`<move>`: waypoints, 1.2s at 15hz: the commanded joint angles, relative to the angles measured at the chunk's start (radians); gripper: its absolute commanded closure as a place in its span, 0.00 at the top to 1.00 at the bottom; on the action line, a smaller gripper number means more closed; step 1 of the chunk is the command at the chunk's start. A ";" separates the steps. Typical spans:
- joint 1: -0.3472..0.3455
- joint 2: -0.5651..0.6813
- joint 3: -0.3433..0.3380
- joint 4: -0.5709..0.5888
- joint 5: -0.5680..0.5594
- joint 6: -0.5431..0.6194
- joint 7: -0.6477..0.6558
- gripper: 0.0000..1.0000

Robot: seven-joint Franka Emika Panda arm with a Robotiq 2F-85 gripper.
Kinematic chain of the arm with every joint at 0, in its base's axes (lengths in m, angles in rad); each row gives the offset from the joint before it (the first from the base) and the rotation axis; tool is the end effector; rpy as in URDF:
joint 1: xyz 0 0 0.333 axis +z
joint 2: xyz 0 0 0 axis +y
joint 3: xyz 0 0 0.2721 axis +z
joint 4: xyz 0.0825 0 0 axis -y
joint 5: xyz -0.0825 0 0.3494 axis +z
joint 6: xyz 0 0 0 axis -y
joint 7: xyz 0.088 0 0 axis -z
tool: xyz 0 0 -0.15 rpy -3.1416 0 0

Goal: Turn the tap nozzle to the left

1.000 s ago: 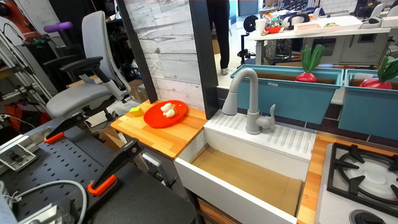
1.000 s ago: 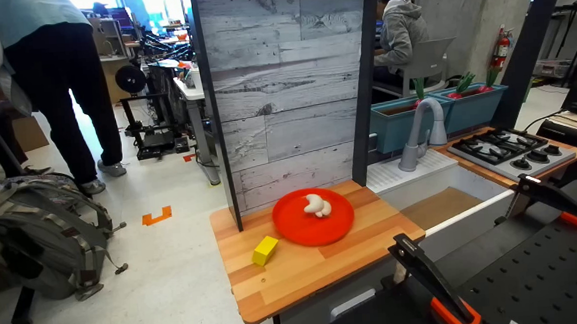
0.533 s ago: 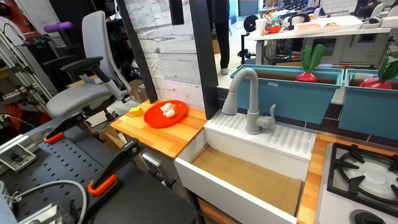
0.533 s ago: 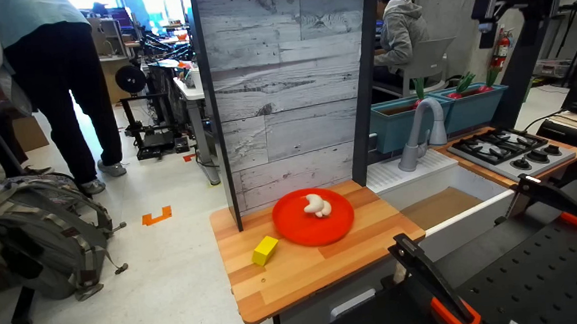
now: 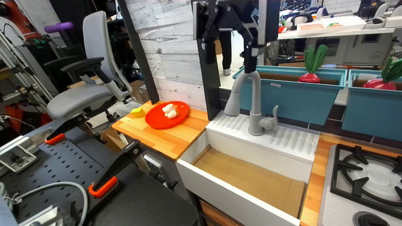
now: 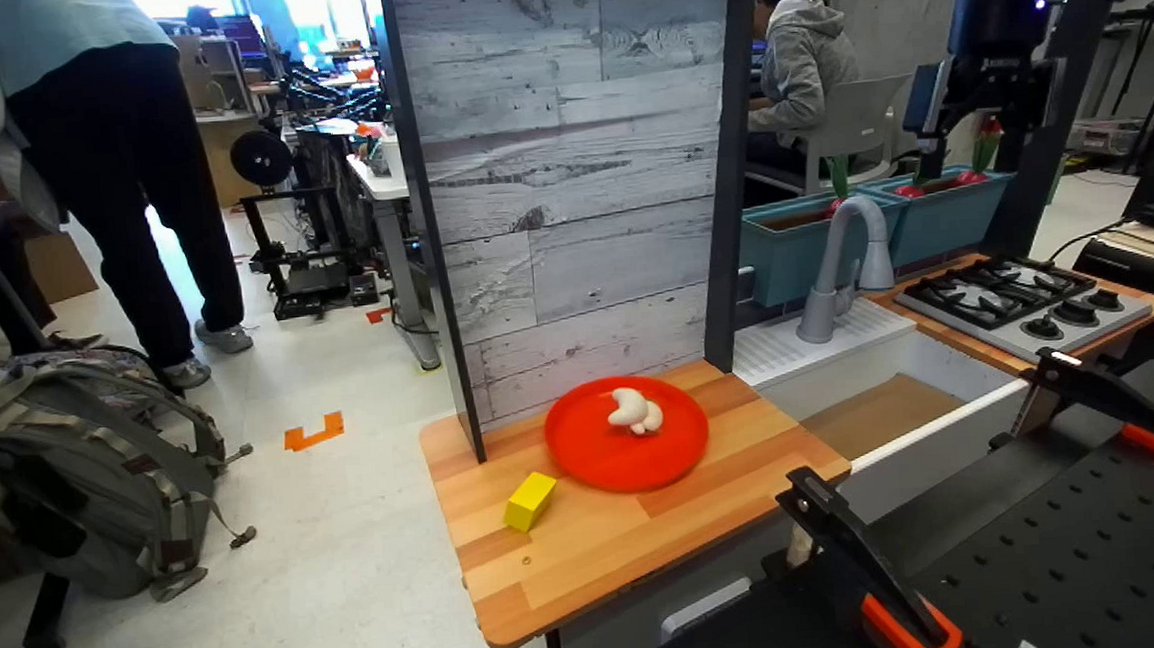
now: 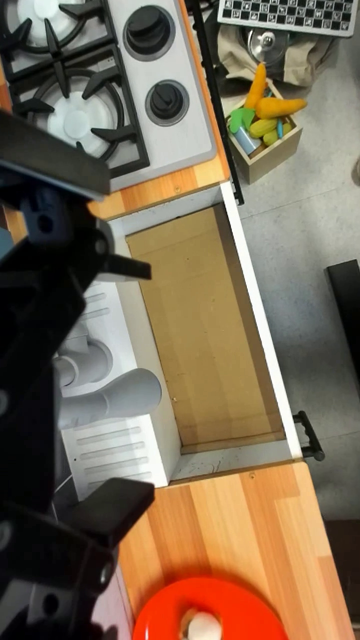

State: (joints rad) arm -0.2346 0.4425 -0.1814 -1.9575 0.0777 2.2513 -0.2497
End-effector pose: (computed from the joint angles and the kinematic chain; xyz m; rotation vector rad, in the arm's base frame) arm 0.5077 -0.2213 0.1840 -3.0920 0.3224 0.2168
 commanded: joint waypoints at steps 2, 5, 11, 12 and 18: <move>-0.048 0.085 0.058 0.060 0.080 0.065 0.002 1.00; -0.059 0.129 0.079 0.085 0.113 0.094 0.013 1.00; -0.054 0.197 0.088 0.130 0.107 0.114 0.058 0.76; -0.053 0.207 0.089 0.137 0.105 0.112 0.064 0.74; -0.053 0.242 0.090 0.165 0.102 0.113 0.091 0.27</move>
State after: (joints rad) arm -0.2744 0.6583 -0.1041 -1.8239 0.1713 2.3480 -0.1745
